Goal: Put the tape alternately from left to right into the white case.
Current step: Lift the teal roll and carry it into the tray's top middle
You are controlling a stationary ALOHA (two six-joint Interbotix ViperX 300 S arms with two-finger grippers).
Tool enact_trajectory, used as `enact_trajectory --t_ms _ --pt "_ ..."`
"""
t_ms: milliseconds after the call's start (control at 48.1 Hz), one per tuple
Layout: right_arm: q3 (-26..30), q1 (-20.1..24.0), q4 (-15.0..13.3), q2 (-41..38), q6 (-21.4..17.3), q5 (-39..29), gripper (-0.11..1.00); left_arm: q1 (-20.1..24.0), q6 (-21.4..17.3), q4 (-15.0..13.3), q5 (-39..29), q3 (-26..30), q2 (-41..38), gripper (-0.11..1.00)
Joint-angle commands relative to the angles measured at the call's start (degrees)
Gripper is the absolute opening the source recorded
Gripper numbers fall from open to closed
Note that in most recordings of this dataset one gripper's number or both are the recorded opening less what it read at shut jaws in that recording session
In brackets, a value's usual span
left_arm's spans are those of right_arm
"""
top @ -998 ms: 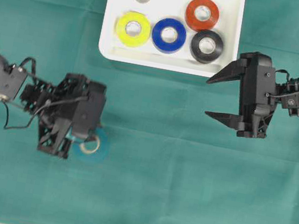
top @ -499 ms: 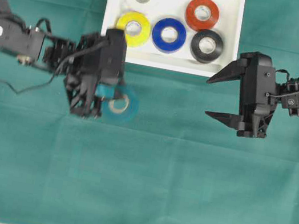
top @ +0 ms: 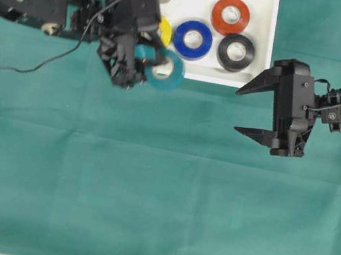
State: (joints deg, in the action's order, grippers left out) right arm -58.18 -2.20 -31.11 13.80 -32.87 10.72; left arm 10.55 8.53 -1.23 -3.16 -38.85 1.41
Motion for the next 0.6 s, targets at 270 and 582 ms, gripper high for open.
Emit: enact_trajectory --t_ms 270,582 --pt "0.1 0.1 0.2 0.9 -0.1 0.4 0.83 5.7 -3.8 0.1 1.1 4.7 -3.5 0.24" --pt "-0.4 0.1 0.1 0.9 -0.1 0.4 0.83 9.9 -5.4 0.1 1.3 8.1 -6.7 0.24"
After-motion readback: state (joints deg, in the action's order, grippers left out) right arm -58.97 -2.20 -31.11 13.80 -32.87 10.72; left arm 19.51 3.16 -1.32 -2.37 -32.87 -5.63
